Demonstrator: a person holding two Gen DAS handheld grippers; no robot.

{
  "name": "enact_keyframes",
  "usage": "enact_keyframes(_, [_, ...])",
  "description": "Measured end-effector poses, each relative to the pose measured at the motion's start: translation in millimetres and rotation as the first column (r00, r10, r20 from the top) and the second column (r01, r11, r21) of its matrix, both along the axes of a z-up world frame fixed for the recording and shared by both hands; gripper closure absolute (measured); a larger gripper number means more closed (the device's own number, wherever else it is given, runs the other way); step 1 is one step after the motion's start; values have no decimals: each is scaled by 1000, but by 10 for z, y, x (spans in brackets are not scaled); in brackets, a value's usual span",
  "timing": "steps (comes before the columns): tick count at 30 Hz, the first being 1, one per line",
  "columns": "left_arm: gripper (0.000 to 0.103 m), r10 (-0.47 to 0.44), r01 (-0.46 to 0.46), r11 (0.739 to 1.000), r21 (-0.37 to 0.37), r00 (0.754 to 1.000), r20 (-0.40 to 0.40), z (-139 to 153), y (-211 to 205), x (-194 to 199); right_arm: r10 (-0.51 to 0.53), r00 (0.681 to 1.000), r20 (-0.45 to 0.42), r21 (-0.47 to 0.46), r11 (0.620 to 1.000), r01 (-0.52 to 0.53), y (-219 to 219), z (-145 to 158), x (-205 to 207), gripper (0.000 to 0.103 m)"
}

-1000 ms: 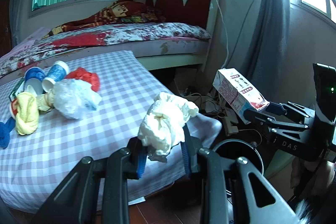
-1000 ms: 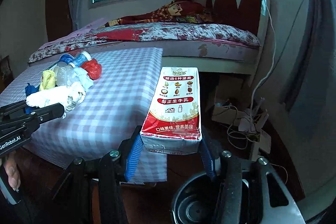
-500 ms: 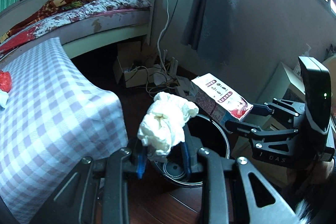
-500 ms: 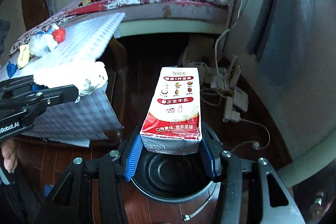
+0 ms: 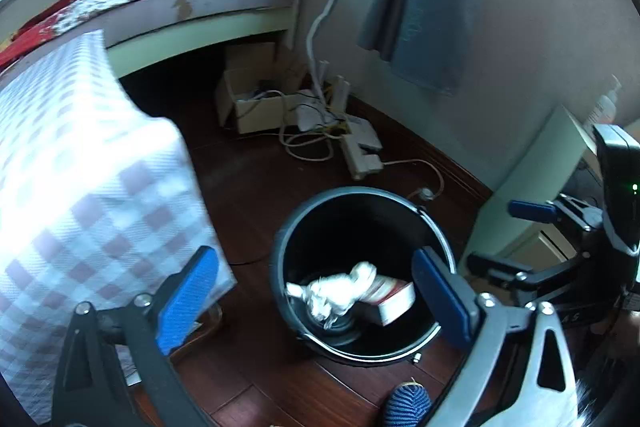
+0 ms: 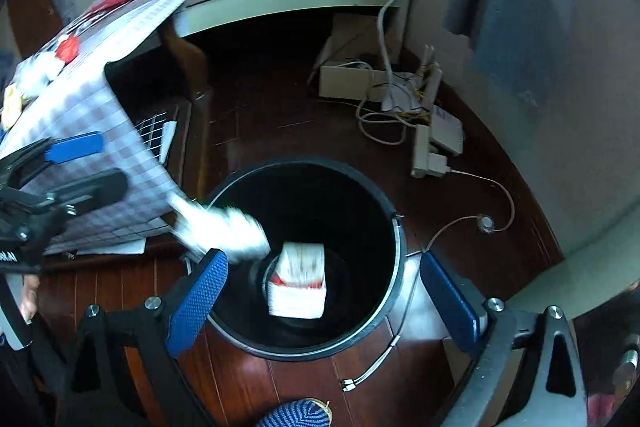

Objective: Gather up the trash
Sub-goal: 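Carry tissue and milk carton to the black bin and open both tools, then move both tools back over the items on the bed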

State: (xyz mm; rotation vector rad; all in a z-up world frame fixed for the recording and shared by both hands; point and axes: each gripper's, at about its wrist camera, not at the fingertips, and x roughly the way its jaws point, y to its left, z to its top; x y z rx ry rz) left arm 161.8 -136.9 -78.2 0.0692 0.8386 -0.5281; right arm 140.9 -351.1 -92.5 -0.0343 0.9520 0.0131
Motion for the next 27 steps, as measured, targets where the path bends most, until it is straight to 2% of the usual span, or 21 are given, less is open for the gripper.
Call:
enact_keyframes(6, [1,53,-54,998,38,998,17,-2,71,-46,-10,1000,-2,-41,999,10,120,-17,43,1])
enact_keyframes(16, [1,68,-71,996,55,996,50,26,112,48,17,1000,0,-40,999,-17,232,62,66,1])
enact_keyframes(27, [1,138,-143,989,37,984,111,320,380,-51,71,996,57,-43,997,-69,534,293,94,1])
